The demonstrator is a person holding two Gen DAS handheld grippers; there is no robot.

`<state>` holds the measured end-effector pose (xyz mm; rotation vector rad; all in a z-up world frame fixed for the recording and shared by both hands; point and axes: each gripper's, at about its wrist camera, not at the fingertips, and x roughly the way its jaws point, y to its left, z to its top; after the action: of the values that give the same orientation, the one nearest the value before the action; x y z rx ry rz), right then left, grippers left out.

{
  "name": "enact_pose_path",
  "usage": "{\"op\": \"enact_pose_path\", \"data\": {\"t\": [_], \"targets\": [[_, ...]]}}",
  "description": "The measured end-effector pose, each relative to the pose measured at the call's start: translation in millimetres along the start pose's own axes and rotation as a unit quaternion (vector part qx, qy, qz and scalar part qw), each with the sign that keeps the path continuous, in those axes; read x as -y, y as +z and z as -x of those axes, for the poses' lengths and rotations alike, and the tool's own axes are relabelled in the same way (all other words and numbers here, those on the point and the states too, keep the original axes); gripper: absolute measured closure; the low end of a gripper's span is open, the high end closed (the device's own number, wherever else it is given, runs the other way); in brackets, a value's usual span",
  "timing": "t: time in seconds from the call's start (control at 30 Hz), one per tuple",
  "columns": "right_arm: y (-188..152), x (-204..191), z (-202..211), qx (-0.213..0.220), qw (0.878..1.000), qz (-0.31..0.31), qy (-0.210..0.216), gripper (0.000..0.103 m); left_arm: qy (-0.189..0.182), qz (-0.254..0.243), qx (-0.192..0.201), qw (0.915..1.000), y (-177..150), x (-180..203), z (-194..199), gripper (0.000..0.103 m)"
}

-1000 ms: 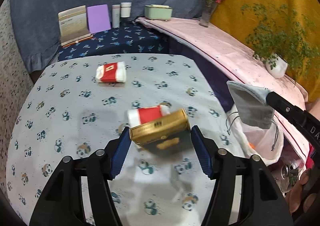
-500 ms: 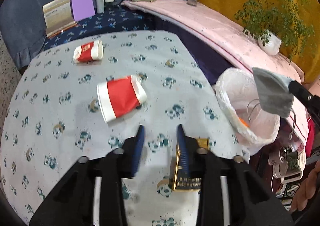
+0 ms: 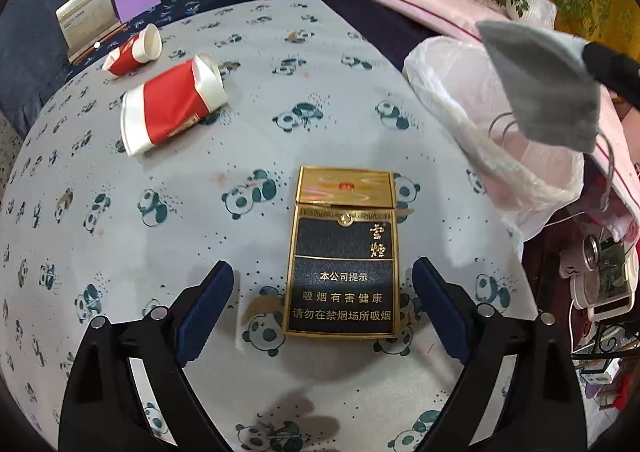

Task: Collect trash
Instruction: 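Carry the gold box and grey cloth over the bin and release them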

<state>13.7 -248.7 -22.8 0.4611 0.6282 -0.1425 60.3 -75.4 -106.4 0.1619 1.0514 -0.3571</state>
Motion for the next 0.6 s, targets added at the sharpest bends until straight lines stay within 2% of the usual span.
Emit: {"op": "enact_pose_path", "data": {"t": [0.07,0.13,0.2,0.27,0.37,0.6], "targets": [[0.4,3.4,-0.3,0.0,1.0,-0.003,0.0,0.099,0.0,0.001,-0.003,1.0,-1.0,1.0,-3.9,0.018],[0.3,6.5,-1.0,-0.001,1.0,-0.005,0.0,0.099,0.007,-0.002,-0.001,1.0,-1.0,2.7,-5.8,0.024],[0.1,8.3,-1.5,-0.001,1.0,-0.006,0.0,0.099,0.006,-0.011,0.006,0.9999,0.4,4.5,-3.9,0.041],[0.8,10.1,-2.4,-0.002,1.0,-0.007,0.001,0.099,0.004,-0.015,0.006,0.9999,2.8,5.5,-2.5,0.05],[2.0,12.0,-2.9,-0.001,1.0,-0.008,0.001,0.099,-0.012,-0.006,0.0,0.9999,6.4,4.5,-0.6,0.05],[8.9,18.7,-3.3,0.002,1.0,-0.014,-0.001,0.099,-0.027,-0.011,0.017,0.9994,20.1,13.6,17.2,0.05]]}}
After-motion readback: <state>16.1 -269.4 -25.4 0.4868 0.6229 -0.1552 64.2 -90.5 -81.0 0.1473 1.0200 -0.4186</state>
